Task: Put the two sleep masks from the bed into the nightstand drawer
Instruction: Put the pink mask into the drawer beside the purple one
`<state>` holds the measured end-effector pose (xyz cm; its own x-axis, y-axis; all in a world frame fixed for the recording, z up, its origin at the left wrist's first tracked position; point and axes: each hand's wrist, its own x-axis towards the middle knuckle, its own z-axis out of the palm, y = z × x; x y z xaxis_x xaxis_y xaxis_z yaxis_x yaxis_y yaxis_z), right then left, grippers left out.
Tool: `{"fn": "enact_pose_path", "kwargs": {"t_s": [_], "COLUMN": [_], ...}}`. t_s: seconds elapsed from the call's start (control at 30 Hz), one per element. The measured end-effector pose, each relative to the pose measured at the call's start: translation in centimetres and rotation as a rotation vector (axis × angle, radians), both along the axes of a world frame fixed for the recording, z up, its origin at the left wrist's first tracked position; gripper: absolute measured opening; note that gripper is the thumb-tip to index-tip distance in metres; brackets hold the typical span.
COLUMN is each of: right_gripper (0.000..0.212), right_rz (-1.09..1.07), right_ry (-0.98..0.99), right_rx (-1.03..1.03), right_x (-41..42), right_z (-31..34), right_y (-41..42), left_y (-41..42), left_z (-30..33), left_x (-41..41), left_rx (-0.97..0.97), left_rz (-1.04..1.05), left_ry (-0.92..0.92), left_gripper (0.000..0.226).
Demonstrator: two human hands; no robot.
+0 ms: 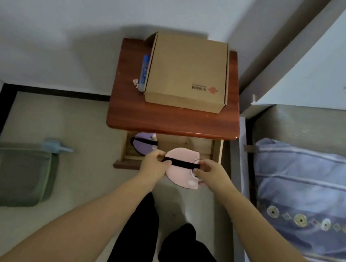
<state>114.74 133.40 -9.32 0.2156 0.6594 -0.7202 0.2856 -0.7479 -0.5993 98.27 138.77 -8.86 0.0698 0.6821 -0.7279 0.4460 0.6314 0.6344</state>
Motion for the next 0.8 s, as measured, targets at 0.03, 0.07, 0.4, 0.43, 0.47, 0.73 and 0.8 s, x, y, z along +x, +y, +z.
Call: {"fn": "enact_pose_path", "kwargs": {"t_s": [0.03,0.07,0.4,0.43,0.47,0.73,0.8], "right_gripper": [0.027,0.028,0.020,0.020,0.019,0.017,0.026], "right_rz": [-0.012,-0.031,0.076,0.047,-0.003,-0.520,-0.519], "right_ry": [0.008,0.002,-0.367,-0.353,-0.316,0.277,0.526], "right_rx": [-0.010,-0.017,-0.057,-0.063,-0.058,-0.166,-0.339], "right_x": [-0.1,-0.1,1.1,1.0,0.9,0.5,0.1], "right_z": [-1.8,-3.6,-17.9,-18.0,-17.8,-10.4,-8.9], "right_y": [1.1,2.0,9.4,9.4,9.2,5.0,2.9], "left_y": [1.2,2.2,6.8,6.5,6.1,4.2,2.4], "left_z": [-1.8,-3.7,-17.2,-17.6,-17.8,-12.5,-10.9], "left_x": [0.4,0.7,3.6,3.6,3.5,-0.2,-2.4], "left_rx": [0.020,0.014,-0.098,-0.083,-0.074,-0.349,-0.523], "left_rz": [-0.009,-0.023,0.169,0.171,0.181,0.455,0.469], "left_ry": [0.042,0.074,0.054,0.053,0.057,-0.130,-0.138], "left_gripper": [0.010,0.009,0.020,0.018,0.014,0.026,0.038]}}
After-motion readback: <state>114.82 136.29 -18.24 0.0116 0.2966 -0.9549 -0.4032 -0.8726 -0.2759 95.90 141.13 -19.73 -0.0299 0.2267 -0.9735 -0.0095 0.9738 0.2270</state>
